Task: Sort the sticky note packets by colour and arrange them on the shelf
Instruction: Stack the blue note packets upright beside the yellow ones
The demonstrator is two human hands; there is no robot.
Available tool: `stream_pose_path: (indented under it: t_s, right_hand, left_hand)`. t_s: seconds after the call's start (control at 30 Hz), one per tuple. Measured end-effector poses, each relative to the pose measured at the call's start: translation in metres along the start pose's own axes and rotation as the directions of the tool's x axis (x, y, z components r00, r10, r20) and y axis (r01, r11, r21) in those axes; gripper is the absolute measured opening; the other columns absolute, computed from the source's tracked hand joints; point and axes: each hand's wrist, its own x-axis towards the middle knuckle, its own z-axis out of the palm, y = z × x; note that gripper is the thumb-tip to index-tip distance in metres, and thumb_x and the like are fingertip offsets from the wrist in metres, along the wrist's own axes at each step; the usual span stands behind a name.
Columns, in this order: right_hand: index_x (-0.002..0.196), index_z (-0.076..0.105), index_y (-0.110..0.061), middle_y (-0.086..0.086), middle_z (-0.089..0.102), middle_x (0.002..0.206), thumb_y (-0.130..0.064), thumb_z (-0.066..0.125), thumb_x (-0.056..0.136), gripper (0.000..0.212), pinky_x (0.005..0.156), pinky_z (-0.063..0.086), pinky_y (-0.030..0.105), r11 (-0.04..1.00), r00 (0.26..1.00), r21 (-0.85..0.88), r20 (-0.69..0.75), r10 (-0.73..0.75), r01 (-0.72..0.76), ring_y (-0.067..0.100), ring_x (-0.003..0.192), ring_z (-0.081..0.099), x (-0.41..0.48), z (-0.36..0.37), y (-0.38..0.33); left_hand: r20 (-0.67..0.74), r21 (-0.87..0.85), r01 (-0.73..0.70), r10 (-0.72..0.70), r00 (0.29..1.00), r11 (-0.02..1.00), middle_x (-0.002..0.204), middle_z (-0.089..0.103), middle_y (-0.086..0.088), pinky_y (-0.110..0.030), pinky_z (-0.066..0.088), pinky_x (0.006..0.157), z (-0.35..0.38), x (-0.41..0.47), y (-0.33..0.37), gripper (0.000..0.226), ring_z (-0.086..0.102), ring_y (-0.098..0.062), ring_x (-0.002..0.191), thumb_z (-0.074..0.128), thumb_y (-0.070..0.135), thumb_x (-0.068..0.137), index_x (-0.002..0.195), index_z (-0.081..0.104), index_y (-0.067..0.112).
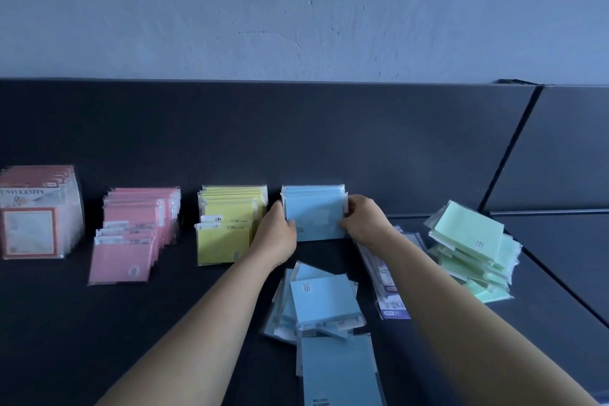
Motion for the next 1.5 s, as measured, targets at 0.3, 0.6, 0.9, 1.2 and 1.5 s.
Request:
stream_pose_path:
  t_s: [0.3,0.6,0.9,1.2,1.5]
  right_hand:
    - [0.070,0.030,-0.015,0.002,0.034,0.067,0.003,0.049,0.078,0.027,0.057,0.030,0.033,0.996,0.994,0.009,-0.059,-0.090,0.091,0.019,0.062,0.031,-0.022,-0.015,-0.009]
    - [0.119,0.054,0.004,0.016,0.062,0.121,-0.019,0.070,0.080,0.048,0.103,0.042,0.041,0.974,0.949,-0.145,0.288,-0.130,0.177,0.029,0.116,0.056,-0.108,-0.037,-0.005]
    - [0.129,0.057,-0.013,0.000,0.068,0.110,-0.015,0.075,0.080,0.052,0.098,0.050,0.037,0.981,0.966,-0.119,0.227,-0.122,0.152,0.015,0.102,0.065,-0.144,-0.019,0.011]
    - [0.112,0.064,-0.003,0.011,0.067,0.090,0.004,0.062,0.085,0.028,0.076,0.059,0.032,0.980,0.992,0.189,0.092,-0.081,0.062,0.021,0.076,0.065,-0.163,-0.013,-0.003]
    - [0.104,0.068,-0.008,0.007,0.066,0.086,0.001,0.070,0.082,0.024,0.070,0.053,0.019,0.923,0.976,0.367,0.132,-0.173,0.114,0.016,0.076,0.064,-0.197,-0.007,-0.014]
  left_hand:
    - [0.020,-0.047,-0.023,0.024,1.000,0.999,0.140,0.042,0.000,-0.031,0.043,0.087,-0.020,-0.009,0.007,0.019,0.049,-0.019,0.109,0.042,0.016,0.100,0.114,0.047,0.029]
    - [0.379,0.194,-0.133,0.051,0.924,0.972,0.123,0.048,0.009,-0.028,0.045,0.094,-0.050,-0.095,0.011,0.063,0.052,-0.008,0.109,0.079,0.062,0.061,0.113,0.057,0.035]
    - [0.109,0.068,-0.017,0.009,0.994,0.998,0.105,0.056,0.005,-0.030,0.049,0.073,-0.064,-0.126,-0.010,0.044,0.057,-0.014,0.089,0.080,0.031,0.075,0.103,0.047,0.024]
    - [0.030,0.040,0.149,-0.150,0.988,0.988,0.114,0.051,-0.004,-0.024,0.043,0.063,-0.107,-0.150,-0.043,0.025,0.053,-0.012,0.081,0.058,0.011,0.087,0.110,0.051,0.018]
    - [0.090,-0.139,-0.188,0.201,0.975,0.972,0.100,0.069,0.009,-0.032,0.057,0.076,-0.076,-0.173,-0.013,0.014,0.065,-0.009,0.095,0.068,0.025,0.089,0.102,0.064,0.023]
